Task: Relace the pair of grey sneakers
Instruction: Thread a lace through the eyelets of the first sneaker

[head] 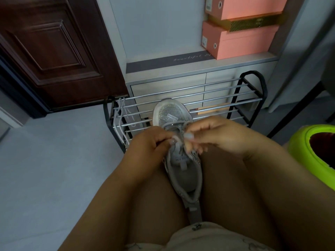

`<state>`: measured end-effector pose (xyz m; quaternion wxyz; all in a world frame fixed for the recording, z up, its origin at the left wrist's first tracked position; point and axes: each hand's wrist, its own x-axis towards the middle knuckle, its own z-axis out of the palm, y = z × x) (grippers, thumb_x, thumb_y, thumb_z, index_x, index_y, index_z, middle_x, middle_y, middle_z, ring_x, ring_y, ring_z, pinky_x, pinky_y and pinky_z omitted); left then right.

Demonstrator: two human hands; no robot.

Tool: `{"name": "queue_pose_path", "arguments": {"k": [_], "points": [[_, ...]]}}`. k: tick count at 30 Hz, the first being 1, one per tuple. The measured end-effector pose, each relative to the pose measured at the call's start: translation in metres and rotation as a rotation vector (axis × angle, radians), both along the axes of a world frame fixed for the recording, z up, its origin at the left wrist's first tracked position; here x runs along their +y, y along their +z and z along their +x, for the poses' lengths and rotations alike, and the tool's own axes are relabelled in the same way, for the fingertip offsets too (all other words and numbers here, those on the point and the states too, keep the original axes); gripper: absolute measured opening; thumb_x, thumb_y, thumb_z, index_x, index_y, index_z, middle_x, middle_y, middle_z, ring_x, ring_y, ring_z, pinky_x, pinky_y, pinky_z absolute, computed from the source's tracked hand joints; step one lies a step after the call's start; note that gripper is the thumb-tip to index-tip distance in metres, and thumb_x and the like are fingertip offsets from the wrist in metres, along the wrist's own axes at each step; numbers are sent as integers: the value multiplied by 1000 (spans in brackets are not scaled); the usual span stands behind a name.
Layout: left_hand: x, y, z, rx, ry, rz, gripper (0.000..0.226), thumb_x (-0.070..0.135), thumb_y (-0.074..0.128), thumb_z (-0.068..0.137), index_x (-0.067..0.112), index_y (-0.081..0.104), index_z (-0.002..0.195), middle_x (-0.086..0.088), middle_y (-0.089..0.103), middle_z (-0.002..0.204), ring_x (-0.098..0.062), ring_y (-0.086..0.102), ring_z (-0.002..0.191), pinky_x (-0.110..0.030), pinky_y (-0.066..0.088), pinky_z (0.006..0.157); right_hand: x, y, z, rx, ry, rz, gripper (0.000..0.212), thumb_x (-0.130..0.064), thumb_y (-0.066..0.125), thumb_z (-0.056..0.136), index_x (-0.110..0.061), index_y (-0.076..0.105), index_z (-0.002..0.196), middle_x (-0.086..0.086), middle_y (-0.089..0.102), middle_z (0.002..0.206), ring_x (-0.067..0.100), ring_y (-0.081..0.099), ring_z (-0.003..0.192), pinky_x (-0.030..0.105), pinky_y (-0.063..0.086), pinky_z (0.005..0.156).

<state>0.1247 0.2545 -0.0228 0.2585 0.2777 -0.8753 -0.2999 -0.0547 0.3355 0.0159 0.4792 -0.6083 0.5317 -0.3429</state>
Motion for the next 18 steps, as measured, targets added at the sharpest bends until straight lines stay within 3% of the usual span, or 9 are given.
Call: {"name": "queue_pose_path", "arguments": {"k": [2, 5, 9, 12, 15, 18], "points": [[0, 0, 2, 4, -1, -13, 20, 28, 51, 87, 39, 66, 84, 14, 61, 80, 3, 55, 84, -5, 37, 69, -6, -12, -5, 74, -187, -18, 21, -26, 56, 89, -10, 67, 80, 7, 59, 69, 13, 52, 62, 20, 41, 58], [4, -6, 4, -10, -5, -50, 21, 26, 53, 89, 42, 67, 90, 14, 64, 86, 0, 57, 87, -16, 44, 77, -17, -30, -11, 459, -479, -190, 7, -23, 64, 87, -18, 65, 81, -5, 58, 69, 12, 54, 67, 27, 43, 66], [10, -7, 6, 40, 16, -56, 28, 31, 51, 89, 58, 59, 87, 22, 62, 91, 3, 56, 92, -13, 43, 80, -21, -35, -3, 277, -405, -247, 19, -11, 71, 79, -27, 63, 83, -8, 59, 65, 8, 54, 59, 26, 45, 61], [12, 0, 5, 105, 3, -15, 25, 41, 48, 89, 64, 59, 90, 21, 61, 98, 3, 57, 90, -10, 43, 78, -22, -38, 12, 278, -256, -330, 25, -9, 74, 76, -24, 68, 95, 0, 65, 73, 15, 62, 67, 30, 50, 64], [14, 4, 3, 147, -21, 10, 23, 38, 53, 88, 58, 62, 90, 20, 62, 98, 1, 59, 89, -9, 43, 77, -25, -43, 19, 245, -262, -432, 10, -9, 76, 76, -14, 72, 84, 6, 64, 75, 18, 61, 68, 34, 48, 61], [15, 0, 3, 193, 74, 204, 24, 18, 66, 86, 41, 65, 92, 15, 66, 90, -3, 62, 81, -15, 50, 73, -27, -45, 17, 270, -289, -416, 9, -5, 75, 75, -12, 69, 72, -1, 60, 73, 14, 58, 68, 34, 47, 62]]}}
